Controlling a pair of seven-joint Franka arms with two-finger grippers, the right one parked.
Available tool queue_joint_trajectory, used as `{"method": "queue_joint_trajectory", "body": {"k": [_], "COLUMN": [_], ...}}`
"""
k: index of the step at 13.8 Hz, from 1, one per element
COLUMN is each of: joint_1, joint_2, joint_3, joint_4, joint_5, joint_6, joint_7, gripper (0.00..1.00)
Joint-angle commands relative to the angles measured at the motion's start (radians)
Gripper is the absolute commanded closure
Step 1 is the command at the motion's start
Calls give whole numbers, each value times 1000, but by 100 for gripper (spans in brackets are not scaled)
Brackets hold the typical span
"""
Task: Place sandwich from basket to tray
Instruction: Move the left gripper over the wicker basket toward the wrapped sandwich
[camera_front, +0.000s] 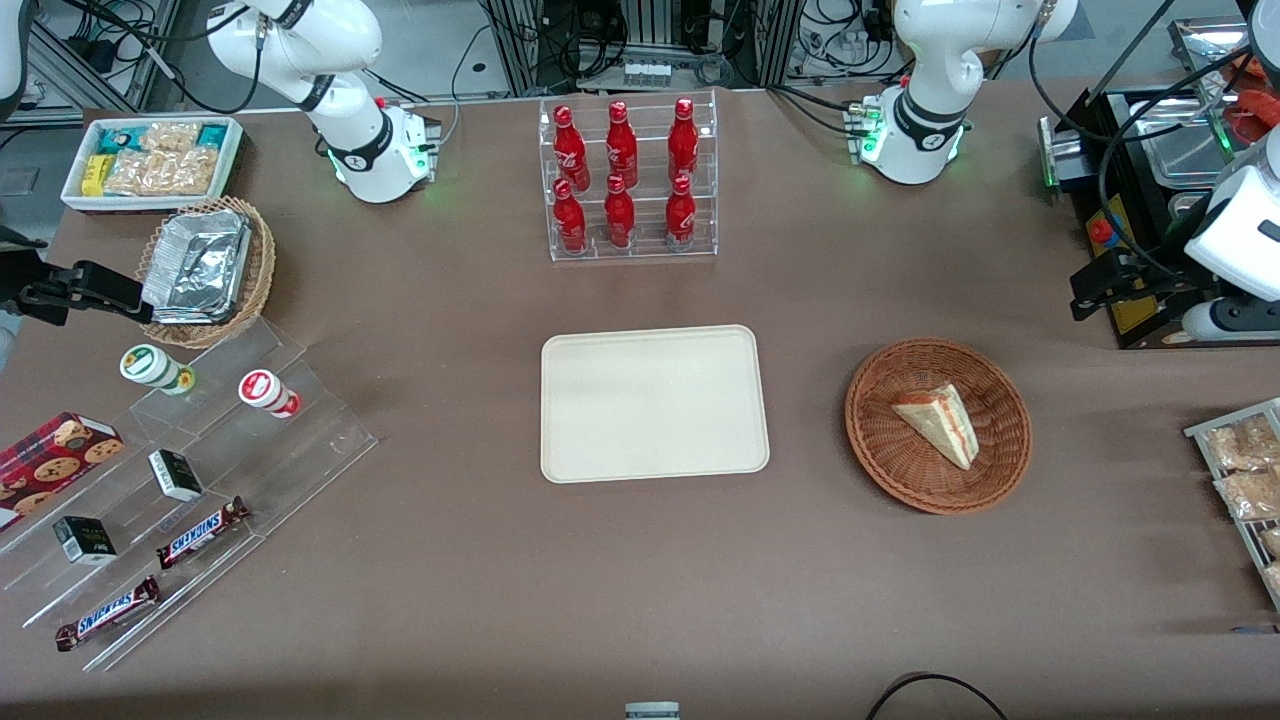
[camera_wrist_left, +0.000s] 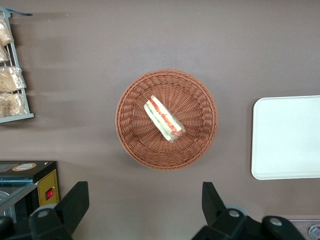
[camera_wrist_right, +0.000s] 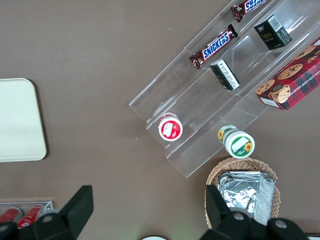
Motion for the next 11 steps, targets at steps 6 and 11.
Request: {"method": "queue_joint_trajectory", "body": {"k": [6, 11], "joint_1": [8, 5], "joint_2": [54, 51], "joint_3": [3, 3], "joint_4": [-70, -338], "joint_5": [6, 31], "joint_6": [34, 390], "joint_7": [2, -238], "gripper": [0, 0]}}
